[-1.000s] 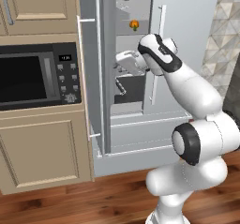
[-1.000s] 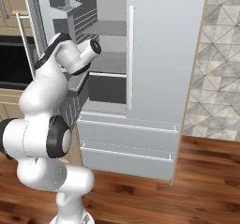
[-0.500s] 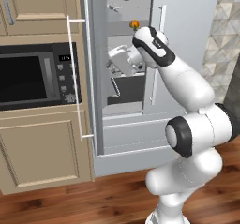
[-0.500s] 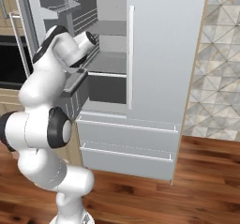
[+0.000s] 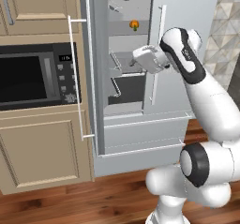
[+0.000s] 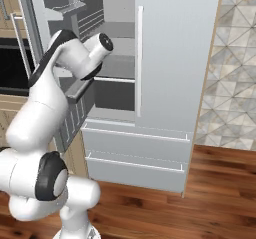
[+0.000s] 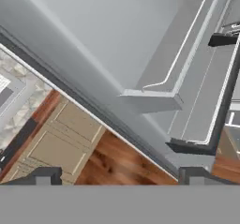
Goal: Take the lemon wedge from the fridge and place it on the plate with fish on the dining counter.
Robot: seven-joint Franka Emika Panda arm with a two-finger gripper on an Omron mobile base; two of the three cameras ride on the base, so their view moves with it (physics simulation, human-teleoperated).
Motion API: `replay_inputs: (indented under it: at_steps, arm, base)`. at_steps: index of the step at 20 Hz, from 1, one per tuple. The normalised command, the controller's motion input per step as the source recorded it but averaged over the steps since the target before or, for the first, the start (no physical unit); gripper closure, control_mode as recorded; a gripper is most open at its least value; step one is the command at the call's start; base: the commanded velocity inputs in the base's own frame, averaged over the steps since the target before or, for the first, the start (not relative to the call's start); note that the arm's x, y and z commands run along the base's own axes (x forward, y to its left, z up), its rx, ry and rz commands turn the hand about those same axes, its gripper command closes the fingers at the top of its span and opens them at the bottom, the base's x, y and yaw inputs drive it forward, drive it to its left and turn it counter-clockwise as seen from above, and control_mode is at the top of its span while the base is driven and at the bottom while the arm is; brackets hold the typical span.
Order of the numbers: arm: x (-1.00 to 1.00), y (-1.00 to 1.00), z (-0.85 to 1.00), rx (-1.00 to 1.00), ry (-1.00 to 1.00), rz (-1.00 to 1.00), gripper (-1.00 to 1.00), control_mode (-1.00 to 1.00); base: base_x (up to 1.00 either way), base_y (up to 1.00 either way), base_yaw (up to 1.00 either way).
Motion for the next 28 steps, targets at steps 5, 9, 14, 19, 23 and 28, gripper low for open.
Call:
replay_inputs:
  at_steps: [5,9,14,19,23,28]
  arm:
    - [-0.89,-1.00,0.01,-0.09,-0.17,-0.34,-1.00,-1.00]
    - [-0.56,-1.00,0.02,-0.16,-0.08,-0.37,-1.00,-1.00]
    - [-0.08,-0.98,0.28,-0.20,0.00,-0.37,-1.00,-1.00]
    - [0.14,-0.62,0.15,-0.31,0.07,-0.33,-1.00,-1.00]
    - [0.14,-0.03,0.00,-0.04,0.01,-0.03,-1.00,-1.00]
    - [0.77,-0.03,0.00,0.00,0.02,0.00,-1.00,-1.00]
  base:
    - [0.00,0.00,0.00]
    - [0.00,0.00,0.00]
    - [0.00,0.00,0.00]
    - [0.00,0.00,0.00]
    - [0.00,0.00,0.00]
    - [0.00,0.00,0.00]
